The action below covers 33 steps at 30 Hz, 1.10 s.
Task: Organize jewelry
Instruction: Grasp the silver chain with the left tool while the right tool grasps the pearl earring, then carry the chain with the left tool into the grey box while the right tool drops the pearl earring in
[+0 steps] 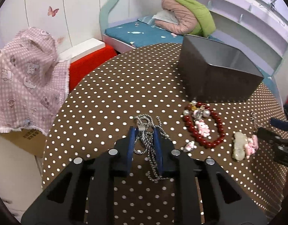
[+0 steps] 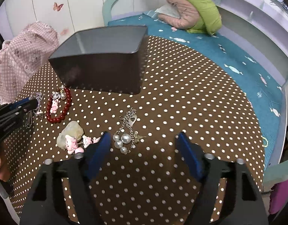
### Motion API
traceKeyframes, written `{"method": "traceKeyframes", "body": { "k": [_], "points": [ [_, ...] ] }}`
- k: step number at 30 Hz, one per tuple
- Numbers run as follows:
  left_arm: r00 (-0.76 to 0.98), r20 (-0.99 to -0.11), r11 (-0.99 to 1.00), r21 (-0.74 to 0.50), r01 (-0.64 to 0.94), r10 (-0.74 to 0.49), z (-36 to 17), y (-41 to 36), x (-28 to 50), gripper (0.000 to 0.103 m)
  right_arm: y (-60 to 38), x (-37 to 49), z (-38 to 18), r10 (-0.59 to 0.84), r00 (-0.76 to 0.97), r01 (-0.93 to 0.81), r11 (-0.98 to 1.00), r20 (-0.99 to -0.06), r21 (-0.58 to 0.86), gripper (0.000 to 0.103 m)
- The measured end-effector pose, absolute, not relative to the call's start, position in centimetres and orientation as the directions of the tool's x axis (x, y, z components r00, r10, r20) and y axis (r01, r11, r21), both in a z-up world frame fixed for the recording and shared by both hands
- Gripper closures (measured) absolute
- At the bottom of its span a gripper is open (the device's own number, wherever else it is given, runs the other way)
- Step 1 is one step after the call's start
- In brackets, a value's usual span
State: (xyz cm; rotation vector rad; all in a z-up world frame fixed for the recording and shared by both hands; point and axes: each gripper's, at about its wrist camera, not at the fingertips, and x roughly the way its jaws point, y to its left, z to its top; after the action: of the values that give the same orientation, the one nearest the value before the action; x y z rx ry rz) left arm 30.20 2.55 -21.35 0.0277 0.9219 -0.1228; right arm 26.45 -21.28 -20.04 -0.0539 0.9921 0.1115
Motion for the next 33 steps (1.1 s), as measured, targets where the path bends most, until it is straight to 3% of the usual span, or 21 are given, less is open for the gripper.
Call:
{"method": "traceKeyframes", "body": {
  "k": [3,5,8,22,33],
  "points": [
    [0.607,-0.785,0.991,-0.063,0.121,-0.124,-21.1,2.8,29.4,0.088,-21.1,26.2,-19.9,0.085,0.556,-0.149,0.989,-0.827,0.001,0.055],
    [0.614,-0.776,0.988,-0.083,0.127,-0.144,-20.7,3.0,29.0,0.097,-21.3,25.8,-19.7,0.099,0.556,-0.165,0.986,-0.825,0.007,0.081],
    [0.621,-0.767,0.986,-0.105,0.126,-0.161,-20.0,3.5,28.1,0.100,-22.0,25.1,-19.6,0.137,0.545,-0.181,0.983,-0.827,0.044,0.091],
    [0.671,-0.719,0.983,-0.119,0.139,-0.182,-16.1,3.6,25.9,0.100,-24.1,24.3,-13.5,0.269,0.597,-0.246,0.958,-0.756,0.147,0.091],
    [0.777,-0.571,0.963,-0.118,0.242,-0.265,-6.4,2.5,26.6,0.100,-22.8,24.7,-3.8,0.336,0.703,-0.354,0.930,-0.626,0.101,0.091]
  ]
}}
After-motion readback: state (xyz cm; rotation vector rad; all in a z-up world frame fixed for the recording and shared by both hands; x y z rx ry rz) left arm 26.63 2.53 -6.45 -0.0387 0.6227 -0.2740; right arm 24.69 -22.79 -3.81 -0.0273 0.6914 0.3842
